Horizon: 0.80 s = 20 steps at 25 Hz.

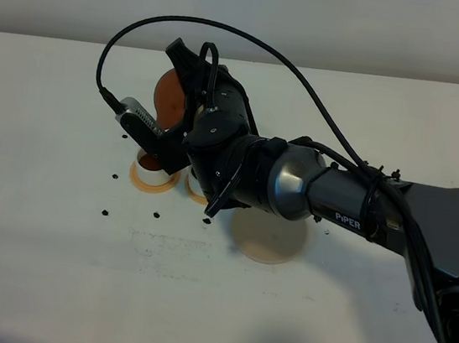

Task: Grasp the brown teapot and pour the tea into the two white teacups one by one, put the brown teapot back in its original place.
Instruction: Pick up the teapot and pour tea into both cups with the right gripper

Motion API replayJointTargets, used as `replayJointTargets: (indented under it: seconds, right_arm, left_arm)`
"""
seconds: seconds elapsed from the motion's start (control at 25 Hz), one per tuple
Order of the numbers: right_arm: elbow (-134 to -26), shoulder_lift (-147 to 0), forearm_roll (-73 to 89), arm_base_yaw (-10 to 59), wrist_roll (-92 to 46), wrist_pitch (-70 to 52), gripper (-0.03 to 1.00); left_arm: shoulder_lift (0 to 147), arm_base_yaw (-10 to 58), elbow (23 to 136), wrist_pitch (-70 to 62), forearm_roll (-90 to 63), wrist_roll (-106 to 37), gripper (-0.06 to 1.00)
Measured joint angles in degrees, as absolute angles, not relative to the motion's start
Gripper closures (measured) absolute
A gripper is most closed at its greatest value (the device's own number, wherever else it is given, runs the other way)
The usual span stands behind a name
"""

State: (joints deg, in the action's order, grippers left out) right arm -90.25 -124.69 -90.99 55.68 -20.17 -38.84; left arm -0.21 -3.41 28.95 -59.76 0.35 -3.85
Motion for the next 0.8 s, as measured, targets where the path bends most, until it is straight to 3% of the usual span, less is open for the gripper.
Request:
replayJointTargets:
  seconds: [0.8]
  right_arm:
    - [-90.3,-124.7,-93.4,55.7,-21.1,-38.8,0.88]
  left_arm:
    - [-0.2,-3.4,28.9,-59.8,0.4,-3.8,0.36]
